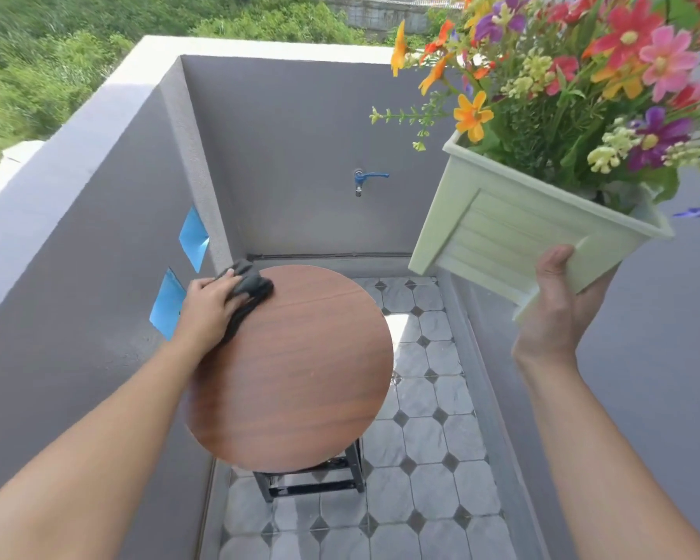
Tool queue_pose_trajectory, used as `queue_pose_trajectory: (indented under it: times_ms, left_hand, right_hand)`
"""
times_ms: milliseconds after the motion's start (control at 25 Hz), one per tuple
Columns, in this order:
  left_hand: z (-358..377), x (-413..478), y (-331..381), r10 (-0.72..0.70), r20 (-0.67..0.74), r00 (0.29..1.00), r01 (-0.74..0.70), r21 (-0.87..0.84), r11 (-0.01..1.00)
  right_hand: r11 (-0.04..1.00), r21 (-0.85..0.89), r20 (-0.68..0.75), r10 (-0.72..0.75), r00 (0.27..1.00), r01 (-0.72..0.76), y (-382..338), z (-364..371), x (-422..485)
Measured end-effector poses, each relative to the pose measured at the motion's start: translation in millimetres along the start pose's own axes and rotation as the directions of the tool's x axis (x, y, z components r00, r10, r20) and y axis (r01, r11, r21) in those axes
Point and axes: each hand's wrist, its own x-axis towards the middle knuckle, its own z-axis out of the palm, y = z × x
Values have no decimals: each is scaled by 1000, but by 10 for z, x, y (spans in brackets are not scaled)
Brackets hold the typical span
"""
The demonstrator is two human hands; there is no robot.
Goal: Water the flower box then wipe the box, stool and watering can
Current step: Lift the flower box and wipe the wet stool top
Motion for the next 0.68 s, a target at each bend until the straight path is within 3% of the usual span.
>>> queue_pose_trajectory:
  times_ms: [80, 200, 280, 360, 480, 560, 680]
  left_hand:
    - [226, 294, 355, 45, 21, 999, -46, 34, 998]
    - [475, 357, 1097, 243, 132, 961, -248, 21, 969]
    - [581, 154, 1497, 483, 244, 841, -487, -47, 872]
    - [568, -130, 1699, 695, 323, 643, -690, -150, 708]
    - [466, -557, 1648, 860, 342, 379, -857, -219, 466]
    - [400, -857, 1515, 895, 339, 289, -901, -220, 374]
    - [303, -1237, 1330, 931, 282, 233, -929, -219, 299]
  right_hand:
    - [1000, -7, 4, -16, 1000, 16, 30, 1, 11]
    - [1000, -23, 15, -14, 1000, 15, 54, 3, 19]
    - [1000, -30, 14, -7, 1000, 7, 58, 3, 15]
    - [1000, -20, 3, 10, 1000, -10, 58, -5, 15]
    - [1000, -4, -1, 28, 1000, -28, 31, -20, 8]
    - [1000, -7, -2, 23, 1000, -23, 19, -23, -13]
    - [1000, -19, 11, 17, 1000, -16, 5, -13, -55]
